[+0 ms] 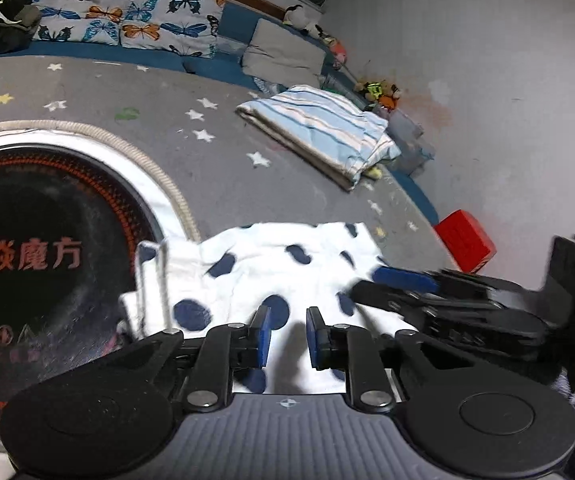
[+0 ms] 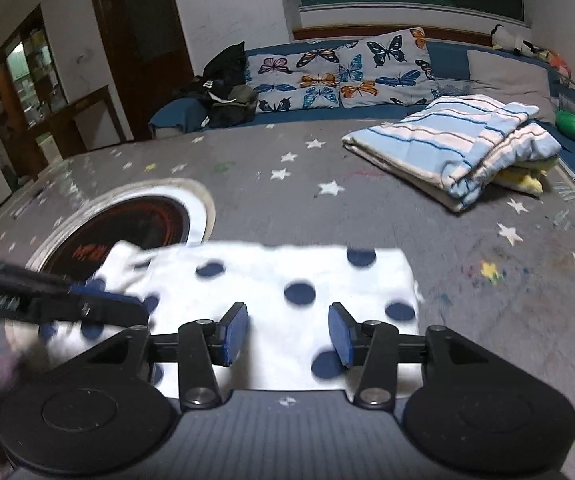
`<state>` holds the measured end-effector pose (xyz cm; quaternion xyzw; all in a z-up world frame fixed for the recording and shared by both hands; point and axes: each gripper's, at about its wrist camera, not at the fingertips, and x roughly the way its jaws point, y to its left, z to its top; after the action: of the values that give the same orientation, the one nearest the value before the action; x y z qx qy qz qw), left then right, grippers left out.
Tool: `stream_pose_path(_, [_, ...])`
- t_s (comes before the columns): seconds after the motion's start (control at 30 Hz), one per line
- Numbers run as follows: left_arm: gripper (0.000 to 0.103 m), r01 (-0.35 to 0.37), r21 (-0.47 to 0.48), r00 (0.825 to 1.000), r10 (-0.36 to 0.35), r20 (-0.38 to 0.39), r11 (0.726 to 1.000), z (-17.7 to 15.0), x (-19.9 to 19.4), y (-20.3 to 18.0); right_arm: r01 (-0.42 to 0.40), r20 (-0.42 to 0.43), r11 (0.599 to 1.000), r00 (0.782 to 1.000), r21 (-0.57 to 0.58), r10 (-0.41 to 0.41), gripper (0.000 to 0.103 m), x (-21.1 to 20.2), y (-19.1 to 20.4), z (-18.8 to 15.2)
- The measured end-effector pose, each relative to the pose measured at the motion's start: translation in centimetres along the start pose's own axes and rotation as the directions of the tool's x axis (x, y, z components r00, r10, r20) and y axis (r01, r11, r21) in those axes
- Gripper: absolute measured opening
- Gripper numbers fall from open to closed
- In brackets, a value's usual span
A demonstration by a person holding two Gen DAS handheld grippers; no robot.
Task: Fold clothes
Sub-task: 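Lower the folded pants onto the table and open both grippers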
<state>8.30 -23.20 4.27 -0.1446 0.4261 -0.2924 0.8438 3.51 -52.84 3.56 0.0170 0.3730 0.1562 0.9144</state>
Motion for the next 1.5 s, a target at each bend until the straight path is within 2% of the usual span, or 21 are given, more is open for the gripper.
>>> stream_pose_path(0.13, [0.02, -0.004, 0.0, 1.0, 0.004, 0.012, 1.0, -0.5, -0.6, -0.2, 0.037, -0.017, 0.999, 0.999, -0.026, -0.038, 0.045, -1.9, 0.0, -2.0])
stream_pose_path(0.37, [0.022, -0.013, 0.077, 1.0, 0.011, 0.022, 0.997, -2.0, -2.0, -1.4, 0.067, -0.011, 0.997, 0.998, -0.024, -0.067, 0.051, -5.1, 0.2, -5.3])
stream_pose_path(0.53, [0.023, -0.032, 0.074, 0.999, 0.031, 0.018, 0.997, -2.9, -2.3, -1.0, 0.111, -0.011, 0.993, 0.994, -0.036, -0.111, 0.051, -6.2, 0.4, -7.1])
stream_pose_path(0.63, [0.031, -0.037, 0.085, 0.999, 0.034, 0.035, 0.996, -3.3, -2.9, -1.2, 0.13, -0.003, 0.991, 0.991, -0.036, -0.13, 0.053, -6.7, 0.6, -7.5])
stream_pose_path(0.7, [0.033, -0.042, 0.095, 0.998, 0.039, 0.041, 0.995, -3.6, -3.2, -1.4, 0.146, 0.0, 0.988, 0.989, -0.053, -0.146, 0.054, -6.8, 0.9, -7.6])
stream_pose_path(0.8, [0.042, -0.039, 0.09, 0.998, 0.034, 0.057, 0.995, -4.0, -4.0, -1.6, 0.168, 0.005, 0.983, 0.986, -0.076, -0.168, 0.056, -6.9, 1.4, -7.8])
stream_pose_path(0.9, [0.049, -0.033, 0.086, 0.997, 0.027, 0.067, 0.996, -4.7, -4.8, -1.8, 0.163, 0.039, 0.984, 0.986, -0.065, -0.161, 0.064, -7.6, 1.9, -7.7])
stream_pose_path(0.97, [0.056, -0.031, 0.091, 0.998, 0.025, 0.065, 0.995, -5.1, -5.1, -2.0, 0.156, 0.063, 0.986, 0.986, -0.062, -0.152, 0.075, -8.0, 2.6, -7.7])
stream_pose_path(1.1, [0.063, -0.039, 0.109, 0.997, 0.032, 0.066, 0.993, -6.1, -5.8, -2.4, 0.138, 0.092, 0.989, 0.987, -0.049, -0.133, 0.086, -8.3, 3.9, -7.9])
stream_pose_path(1.23, [0.086, -0.066, 0.117, 0.996, 0.058, 0.07, 0.991, -7.1, -6.3, -2.6, 0.131, 0.116, 0.991, 0.985, -0.026, -0.127, 0.099, -8.6, 5.0, -8.5])
stream_pose_path(1.27, [0.088, -0.072, 0.12, 0.995, 0.064, 0.071, 0.99, -7.3, -6.4, -2.6, 0.128, 0.122, 0.992, 0.985, -0.019, -0.125, 0.103, -8.7, 5.2, -8.7])
stream_pose_path(1.5, [0.1, -0.095, 0.116, 0.993, 0.086, 0.083, 0.989, -8.8, -7.6, -2.2, 0.151, 0.137, 0.988, 0.979, 0.028, -0.153, 0.103, -9.0, 6.8, -10.0])
